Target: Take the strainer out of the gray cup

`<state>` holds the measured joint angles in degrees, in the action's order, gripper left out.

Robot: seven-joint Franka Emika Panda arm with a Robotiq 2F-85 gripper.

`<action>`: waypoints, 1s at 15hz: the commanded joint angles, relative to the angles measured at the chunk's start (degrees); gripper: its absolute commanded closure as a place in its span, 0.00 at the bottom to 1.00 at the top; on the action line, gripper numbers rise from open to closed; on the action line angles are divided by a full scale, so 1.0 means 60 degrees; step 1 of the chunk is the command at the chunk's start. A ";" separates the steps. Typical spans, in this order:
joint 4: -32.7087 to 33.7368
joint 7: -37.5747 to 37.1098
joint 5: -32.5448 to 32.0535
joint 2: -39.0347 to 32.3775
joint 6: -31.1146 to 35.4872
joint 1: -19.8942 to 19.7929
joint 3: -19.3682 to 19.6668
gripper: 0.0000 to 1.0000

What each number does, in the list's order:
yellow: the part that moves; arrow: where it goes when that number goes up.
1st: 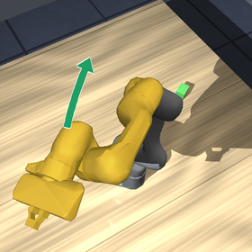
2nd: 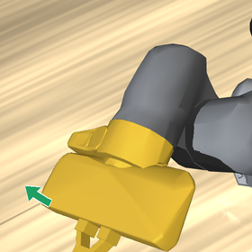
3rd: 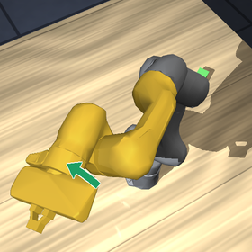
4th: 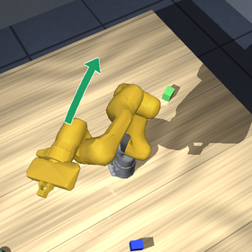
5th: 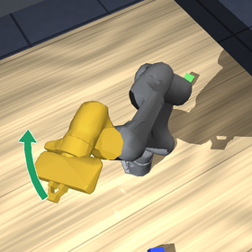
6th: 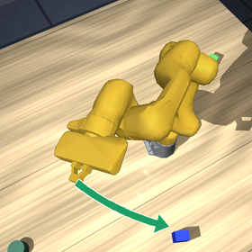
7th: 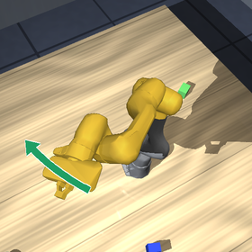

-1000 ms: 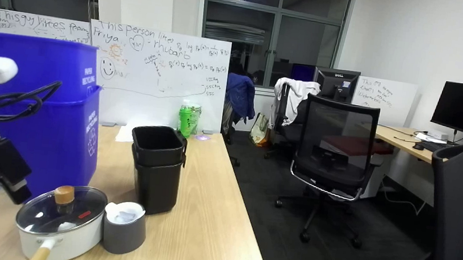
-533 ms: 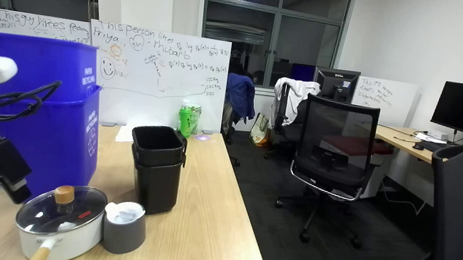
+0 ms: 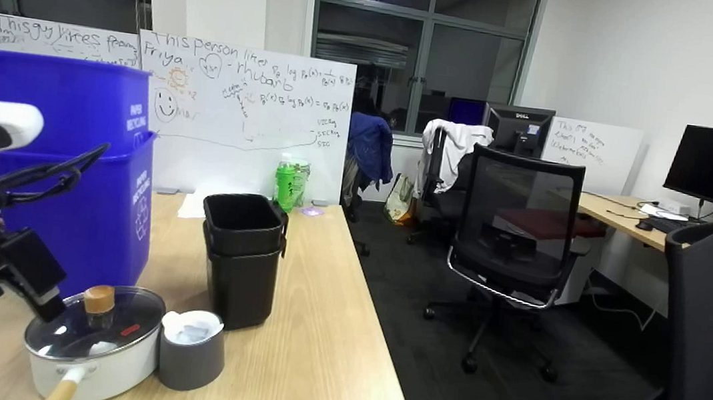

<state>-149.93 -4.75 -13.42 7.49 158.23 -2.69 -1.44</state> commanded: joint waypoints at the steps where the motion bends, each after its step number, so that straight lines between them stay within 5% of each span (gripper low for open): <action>1: 0.0155 -0.0118 -0.0312 -0.0790 0.1045 -0.0207 0.0155 0.00; 6: 0.0456 -0.0376 -0.1109 -0.1837 0.2488 -0.0324 0.0530 0.00; 15: 0.0415 -0.0198 -0.0836 -0.1770 0.2339 -0.0235 0.0542 0.00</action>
<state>-147.44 -5.94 -18.44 -3.13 172.27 -4.10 1.81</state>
